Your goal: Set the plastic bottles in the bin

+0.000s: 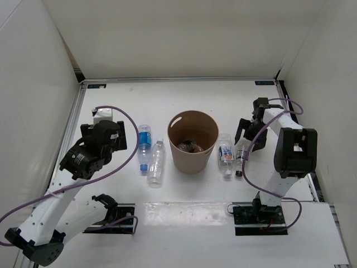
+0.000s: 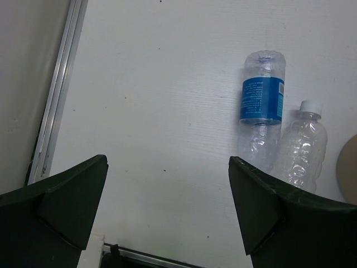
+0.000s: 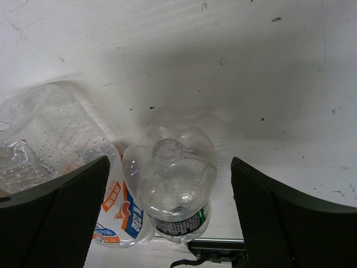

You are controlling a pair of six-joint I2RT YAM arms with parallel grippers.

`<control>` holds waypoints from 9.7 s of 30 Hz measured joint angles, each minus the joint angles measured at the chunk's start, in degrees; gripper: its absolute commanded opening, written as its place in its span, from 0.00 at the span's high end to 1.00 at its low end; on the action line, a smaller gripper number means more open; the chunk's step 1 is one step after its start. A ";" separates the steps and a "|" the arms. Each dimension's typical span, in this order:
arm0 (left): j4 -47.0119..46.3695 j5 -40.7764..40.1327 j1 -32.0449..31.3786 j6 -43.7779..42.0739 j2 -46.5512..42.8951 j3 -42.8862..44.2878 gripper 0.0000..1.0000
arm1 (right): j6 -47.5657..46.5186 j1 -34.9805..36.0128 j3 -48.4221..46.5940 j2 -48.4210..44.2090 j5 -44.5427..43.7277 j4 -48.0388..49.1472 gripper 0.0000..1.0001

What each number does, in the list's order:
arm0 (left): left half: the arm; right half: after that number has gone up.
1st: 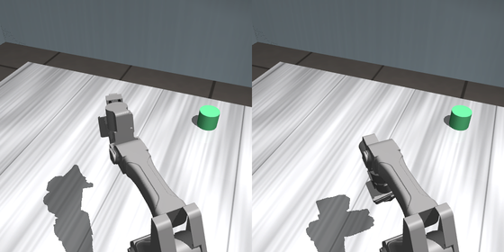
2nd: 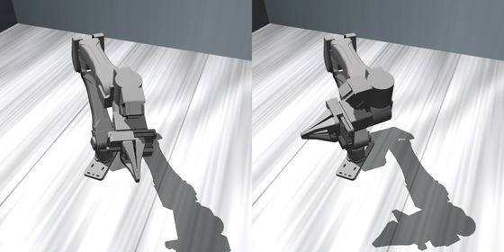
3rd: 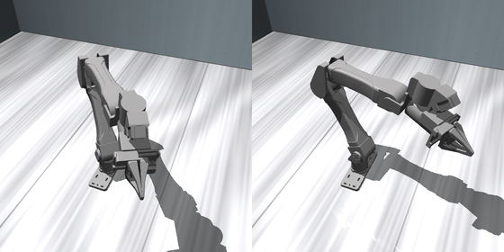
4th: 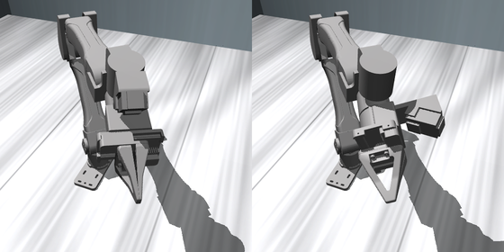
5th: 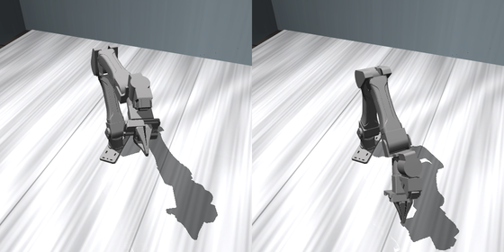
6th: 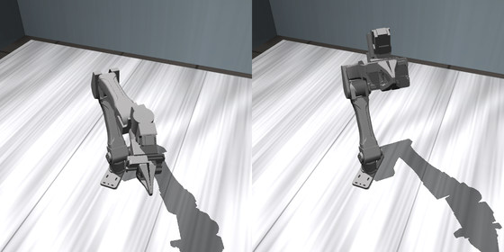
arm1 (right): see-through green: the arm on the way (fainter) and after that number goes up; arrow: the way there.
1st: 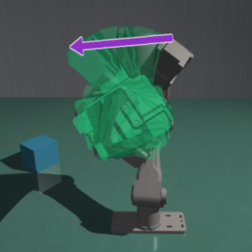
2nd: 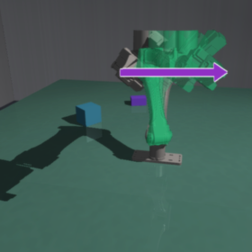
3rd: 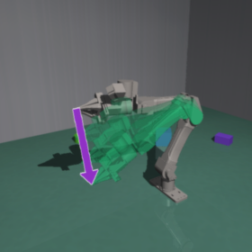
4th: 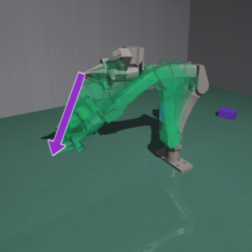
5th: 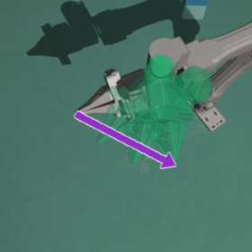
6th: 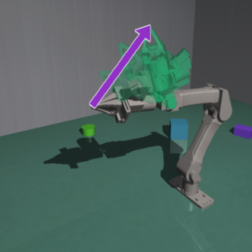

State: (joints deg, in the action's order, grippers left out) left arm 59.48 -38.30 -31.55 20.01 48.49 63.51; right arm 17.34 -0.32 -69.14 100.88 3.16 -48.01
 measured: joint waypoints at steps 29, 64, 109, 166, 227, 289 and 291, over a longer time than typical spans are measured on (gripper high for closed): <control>0.04 -0.28 0.11 0.00 -1.20 -0.04 0.00 | 4.00 2.38 6.82 -7.98 1.49 -0.63 0.70; 0.04 -1.77 0.22 -0.04 0.00 -0.26 0.00 | 3.10 52.39 -30.12 -22.10 -32.59 -1.42 1.00; 0.46 -2.51 0.28 -0.04 1.03 -0.26 0.00 | 9.38 -3.65 -5.42 -42.73 7.76 3.28 0.10; 0.48 -2.38 0.33 -0.07 0.96 -0.26 0.00 | 3.41 16.96 -3.74 -10.62 -6.14 -2.25 1.00; 0.48 -2.14 0.33 -0.24 1.29 -0.28 0.00 | -5.38 46.88 -3.23 -30.18 -30.86 27.52 1.00; 9.51 -8.59 3.74 9.05 13.20 7.56 0.00 | 56.24 104.26 -6.40 -43.43 -86.71 -21.90 0.11; 7.87 -5.64 3.72 8.13 14.93 8.79 0.00 | 57.79 104.69 -6.95 -42.16 -86.71 -24.00 0.11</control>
State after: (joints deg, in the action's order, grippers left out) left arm 67.35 -43.94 -27.83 28.14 63.42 72.29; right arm 75.13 104.38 -76.09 58.72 -83.55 -72.01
